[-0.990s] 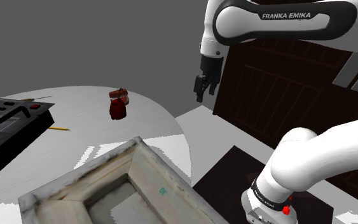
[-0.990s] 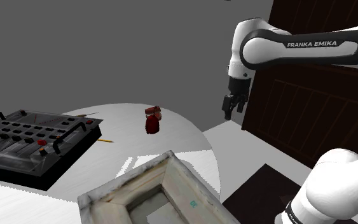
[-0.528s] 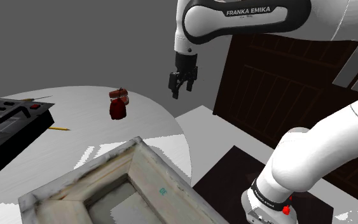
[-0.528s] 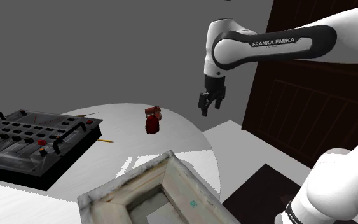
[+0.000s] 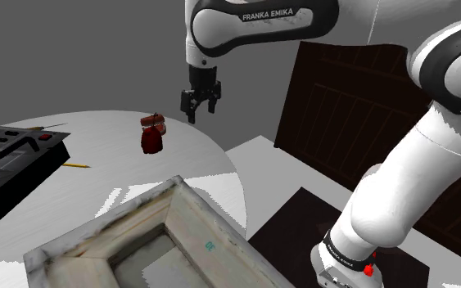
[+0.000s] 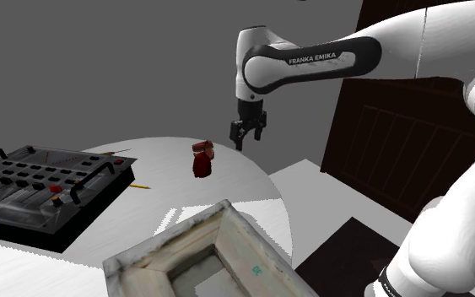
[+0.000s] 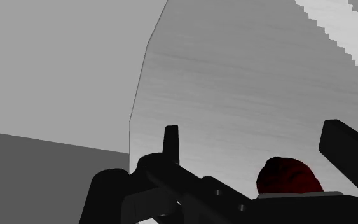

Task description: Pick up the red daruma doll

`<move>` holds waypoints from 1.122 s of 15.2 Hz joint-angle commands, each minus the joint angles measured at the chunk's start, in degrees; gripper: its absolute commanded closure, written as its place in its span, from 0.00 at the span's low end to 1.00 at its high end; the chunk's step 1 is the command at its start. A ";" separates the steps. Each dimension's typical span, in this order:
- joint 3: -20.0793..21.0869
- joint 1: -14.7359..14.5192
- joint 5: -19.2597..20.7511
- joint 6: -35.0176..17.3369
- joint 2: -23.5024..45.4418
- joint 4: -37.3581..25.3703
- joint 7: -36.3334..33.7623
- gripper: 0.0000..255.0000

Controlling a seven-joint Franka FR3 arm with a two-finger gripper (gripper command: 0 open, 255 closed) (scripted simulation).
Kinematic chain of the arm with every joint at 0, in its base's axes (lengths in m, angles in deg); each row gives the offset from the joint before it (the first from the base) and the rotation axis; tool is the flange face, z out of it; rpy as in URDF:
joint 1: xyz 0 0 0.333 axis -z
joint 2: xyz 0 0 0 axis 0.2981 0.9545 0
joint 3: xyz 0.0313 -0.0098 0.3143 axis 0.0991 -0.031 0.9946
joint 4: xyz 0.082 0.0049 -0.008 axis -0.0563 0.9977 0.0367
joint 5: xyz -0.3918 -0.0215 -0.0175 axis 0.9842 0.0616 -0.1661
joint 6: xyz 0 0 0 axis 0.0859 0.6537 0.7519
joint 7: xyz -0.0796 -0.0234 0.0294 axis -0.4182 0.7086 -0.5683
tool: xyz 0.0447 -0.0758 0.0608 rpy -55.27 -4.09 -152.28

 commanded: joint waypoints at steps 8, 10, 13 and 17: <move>3.21 -3.96 6.94 2.93 19.95 -24.48 -5.23 0.00; 3.53 -5.49 8.80 4.69 25.03 -31.56 -6.09 0.00; 3.48 -6.04 9.41 3.77 26.66 -32.37 -6.43 0.00; 3.43 -5.78 9.37 0.50 26.25 -28.68 -6.65 0.00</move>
